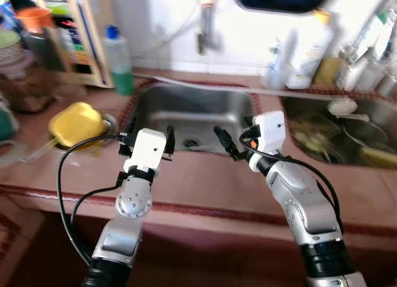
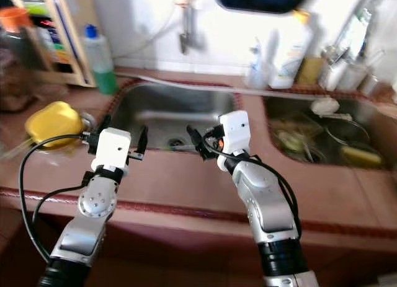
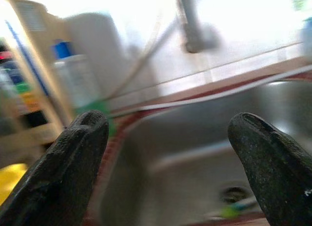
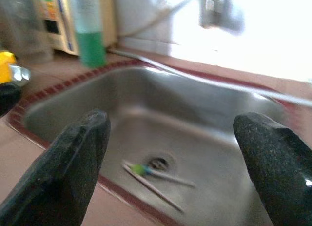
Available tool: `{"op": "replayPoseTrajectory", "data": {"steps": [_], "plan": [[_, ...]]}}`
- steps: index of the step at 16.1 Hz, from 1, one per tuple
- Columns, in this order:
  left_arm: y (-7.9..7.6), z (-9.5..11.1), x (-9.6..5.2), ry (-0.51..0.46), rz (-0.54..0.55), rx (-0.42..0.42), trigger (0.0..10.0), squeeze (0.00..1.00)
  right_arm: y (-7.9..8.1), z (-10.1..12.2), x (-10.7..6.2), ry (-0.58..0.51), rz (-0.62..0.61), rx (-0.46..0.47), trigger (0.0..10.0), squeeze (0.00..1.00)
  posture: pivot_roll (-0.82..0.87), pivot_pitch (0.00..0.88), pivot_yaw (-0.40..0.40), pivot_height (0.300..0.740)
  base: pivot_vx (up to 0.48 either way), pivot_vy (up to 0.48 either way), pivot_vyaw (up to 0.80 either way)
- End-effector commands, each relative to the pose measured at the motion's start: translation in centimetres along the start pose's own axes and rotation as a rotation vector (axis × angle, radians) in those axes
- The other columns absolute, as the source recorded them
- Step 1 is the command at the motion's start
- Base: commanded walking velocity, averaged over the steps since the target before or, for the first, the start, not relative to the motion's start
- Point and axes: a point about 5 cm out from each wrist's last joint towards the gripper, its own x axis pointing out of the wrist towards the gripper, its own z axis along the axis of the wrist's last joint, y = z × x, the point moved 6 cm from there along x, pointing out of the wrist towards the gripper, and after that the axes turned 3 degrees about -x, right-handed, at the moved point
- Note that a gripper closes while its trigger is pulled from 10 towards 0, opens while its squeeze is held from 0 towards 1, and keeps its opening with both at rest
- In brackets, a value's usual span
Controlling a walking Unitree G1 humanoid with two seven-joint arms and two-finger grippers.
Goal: Kitchen organization
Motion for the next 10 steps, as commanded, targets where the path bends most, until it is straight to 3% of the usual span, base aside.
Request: {"op": "replayPoseTrajectory", "data": {"steps": [1, 6, 10], "plan": [[0.1, 0.4, 0.0, -0.017, 0.008, 0.005, 10.0, 0.00, -0.2, 0.5, 0.0, -0.012, -0.005, 0.004, 10.0, 0.00, -0.04, 0.002, 0.007, 0.740, 0.000, 0.000, 0.00], [3.6, -0.2, 0.2, 0.014, 0.176, 0.050, 10.0, 0.00, 0.2, 0.5, -0.1, -0.015, 0.017, 0.053, 10.0, 0.00, -0.04, 0.003, 0.011, 0.740, 0.000, 0.000, 0.00], [4.1, -0.5, 0.2, 0.028, 0.202, 0.037, 10.0, 0.00, 0.7, 0.7, -0.1, -0.024, 0.040, 0.063, 10.0, 0.00, -0.04, 0.006, 0.013, 0.740, 0.000, 0.000, 0.00]]}}
